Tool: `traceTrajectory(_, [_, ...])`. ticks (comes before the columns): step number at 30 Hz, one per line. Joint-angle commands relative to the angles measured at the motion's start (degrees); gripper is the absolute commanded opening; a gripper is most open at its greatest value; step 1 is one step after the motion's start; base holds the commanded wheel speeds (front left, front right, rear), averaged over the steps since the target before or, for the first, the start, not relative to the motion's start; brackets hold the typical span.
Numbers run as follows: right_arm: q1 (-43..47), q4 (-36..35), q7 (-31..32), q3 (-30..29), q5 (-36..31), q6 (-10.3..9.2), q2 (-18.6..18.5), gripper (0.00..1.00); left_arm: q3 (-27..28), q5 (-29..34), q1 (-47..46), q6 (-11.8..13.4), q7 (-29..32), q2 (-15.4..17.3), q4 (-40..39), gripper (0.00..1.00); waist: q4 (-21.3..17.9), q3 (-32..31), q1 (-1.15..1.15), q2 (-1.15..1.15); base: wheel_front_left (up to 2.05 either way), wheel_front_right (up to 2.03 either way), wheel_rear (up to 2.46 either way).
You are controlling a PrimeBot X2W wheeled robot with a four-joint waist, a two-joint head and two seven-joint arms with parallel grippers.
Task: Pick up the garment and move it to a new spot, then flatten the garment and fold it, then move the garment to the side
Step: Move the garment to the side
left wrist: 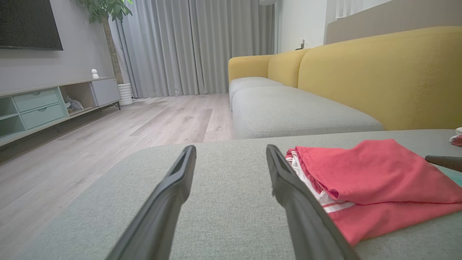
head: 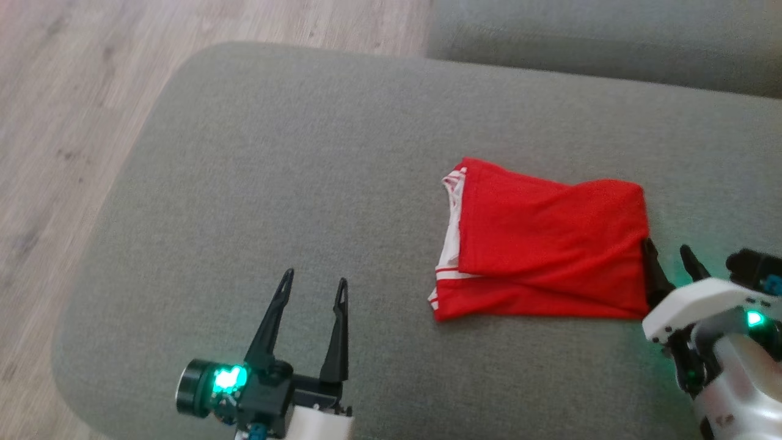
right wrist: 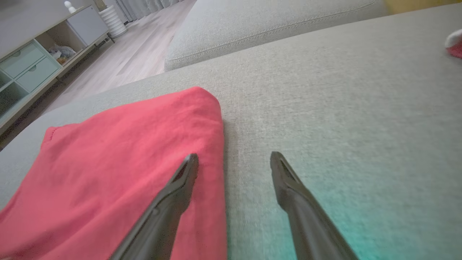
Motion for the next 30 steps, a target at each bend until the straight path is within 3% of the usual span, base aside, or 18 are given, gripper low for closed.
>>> traceTrajectory(1, [-3.0,0.3,-0.1,2.1,0.9,0.39,-0.8,1.00,1.1,0.6,-3.0,0.5,-0.3,-0.5,-2.0,1.00,1.2,1.8,-0.02,0.00,0.00,0.00,0.00])
traceTrajectory(4, [-5.0,3.7,0.4,4.0,2.0,0.39,-0.6,0.98,0.6,0.5,-3.8,1.0,-0.3,-0.6,-1.8,1.00,1.6,2.7,-0.02,0.00,0.00,0.00,0.00])
traceTrajectory(5, [-5.4,4.6,0.9,4.9,2.5,0.39,-0.3,0.65,0.4,0.5,-4.0,1.1,-0.3,-0.6,-1.7,1.00,1.6,2.9,-0.02,0.00,0.00,0.00,0.00])
traceTrajectory(6, [-5.6,5.4,1.7,5.9,3.2,0.39,-0.1,0.26,0.3,0.5,-4.2,1.2,-0.3,-0.6,-1.6,1.00,1.6,3.0,-0.02,0.00,0.00,0.00,0.00])
traceTrajectory(7, [-5.7,5.8,2.4,6.9,3.9,0.39,0.2,0.00,0.2,0.5,-4.4,1.4,-0.3,-0.6,-1.6,1.00,1.6,3.2,-0.02,0.00,0.00,0.00,0.00])
traceTrajectory(10, [-6.3,5.7,1.0,9.1,5.3,0.39,-0.5,0.00,0.4,0.3,-4.7,2.0,-0.3,-0.6,-1.6,1.00,0.8,3.3,-0.02,0.00,0.00,0.00,0.00])
traceTrajectory(14, [-7.4,5.4,-2.0,11.7,5.3,0.39,-4.4,0.00,0.6,0.6,-4.8,2.5,-0.3,-0.6,-2.5,1.00,-1.5,3.3,-0.02,0.00,0.00,0.00,0.00])
traceTrajectory(23, [-14.4,4.3,-1.8,16.2,4.8,0.39,-17.9,0.00,1.5,1.9,-6.5,2.8,-0.3,-0.1,-3.9,1.00,-9.8,7.0,-0.02,0.00,0.00,0.00,0.00])
traceTrajectory(30, [-22.7,5.6,-2.3,15.0,4.5,0.39,-27.4,0.00,0.5,2.4,-9.5,2.6,-0.3,-0.2,-3.7,1.00,-12.6,10.4,-0.02,0.00,0.00,0.00,0.00])
